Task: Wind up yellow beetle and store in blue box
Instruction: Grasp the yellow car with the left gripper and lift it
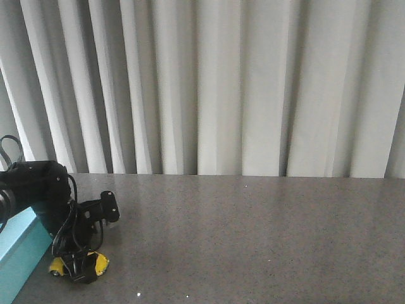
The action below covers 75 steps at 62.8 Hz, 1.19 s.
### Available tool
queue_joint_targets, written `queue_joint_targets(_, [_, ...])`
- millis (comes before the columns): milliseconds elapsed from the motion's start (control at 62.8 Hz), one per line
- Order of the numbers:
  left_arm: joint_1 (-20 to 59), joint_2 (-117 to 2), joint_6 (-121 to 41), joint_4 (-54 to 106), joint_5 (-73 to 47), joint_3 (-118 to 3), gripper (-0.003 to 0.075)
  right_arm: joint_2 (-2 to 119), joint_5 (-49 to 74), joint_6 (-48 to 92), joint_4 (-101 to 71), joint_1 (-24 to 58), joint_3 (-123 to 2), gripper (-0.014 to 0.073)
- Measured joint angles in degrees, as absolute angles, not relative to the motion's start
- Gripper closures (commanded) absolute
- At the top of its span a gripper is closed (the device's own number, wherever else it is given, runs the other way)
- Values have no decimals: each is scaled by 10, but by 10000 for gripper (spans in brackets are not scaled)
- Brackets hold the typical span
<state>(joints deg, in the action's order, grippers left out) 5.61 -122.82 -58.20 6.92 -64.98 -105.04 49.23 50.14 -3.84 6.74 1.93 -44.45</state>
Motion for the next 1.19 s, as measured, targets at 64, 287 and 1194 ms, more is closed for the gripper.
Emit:
queue_joint_targets(64, [56,-1228,-582,69,-653,-1052,409,492,501,-38,67,19,-444,30])
queue_joint_targets(287, [56,-1228,-580,70,-654,-1052,500,492,501,-38,67,19,-444,30])
queue_joint_targets(1194, [50,-1008,-401,37,-672,-1052,492,492,501,-38,67,19,-444,30])
